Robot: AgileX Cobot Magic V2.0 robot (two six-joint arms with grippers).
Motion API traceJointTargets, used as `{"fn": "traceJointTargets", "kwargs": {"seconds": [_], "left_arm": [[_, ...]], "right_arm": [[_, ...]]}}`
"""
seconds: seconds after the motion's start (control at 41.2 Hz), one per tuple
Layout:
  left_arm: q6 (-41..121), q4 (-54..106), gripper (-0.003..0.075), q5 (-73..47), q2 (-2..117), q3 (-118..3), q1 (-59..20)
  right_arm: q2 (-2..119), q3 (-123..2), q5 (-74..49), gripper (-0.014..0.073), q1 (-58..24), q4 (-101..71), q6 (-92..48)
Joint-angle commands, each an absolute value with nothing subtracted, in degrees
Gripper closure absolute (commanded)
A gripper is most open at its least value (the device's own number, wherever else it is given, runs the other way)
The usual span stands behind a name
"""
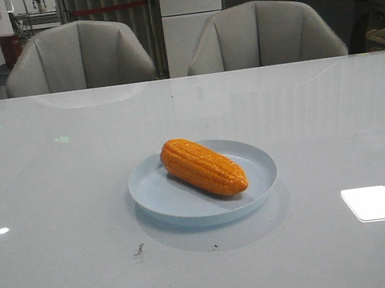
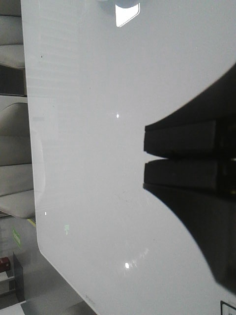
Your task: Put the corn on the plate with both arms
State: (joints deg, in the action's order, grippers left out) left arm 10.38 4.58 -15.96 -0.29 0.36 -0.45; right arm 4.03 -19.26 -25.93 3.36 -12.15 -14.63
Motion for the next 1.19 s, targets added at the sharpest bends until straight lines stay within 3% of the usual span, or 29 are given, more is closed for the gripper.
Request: {"fn": "traceJointTargets", "kwargs": {"seconds": [0.0,0.073,0.364,0.753,1.166], "left_arm": [[10.34,5.29,0.0632,-11.70,-1.12,2.51,-0.33],[10.34,5.29,0.0632,-11.70,-1.12,2.51,-0.33],[10.34,5.29,0.0632,-11.70,-1.12,2.51,-0.33],[10.34,5.29,0.0632,-11.70,-1.12,2.51,-0.33],[10.34,5.29,0.0632,-11.70,-1.12,2.51,-0.33]], "right_arm": [[2.52,-16.65,-14.86,0.0277,3.73,-12.86,-14.70],[1.38,-13.48,-10.65,0.0281,3.73,-12.86,-14.70],[0.63,-0.23,7.75,0.0543,3.73,-12.86,-14.70],[-1.95,0.40,-0.31,0.0541,3.66,-12.86,-14.70],[-1.95,0.40,-0.97,0.0541,3.66,-13.09,-14.70]]}}
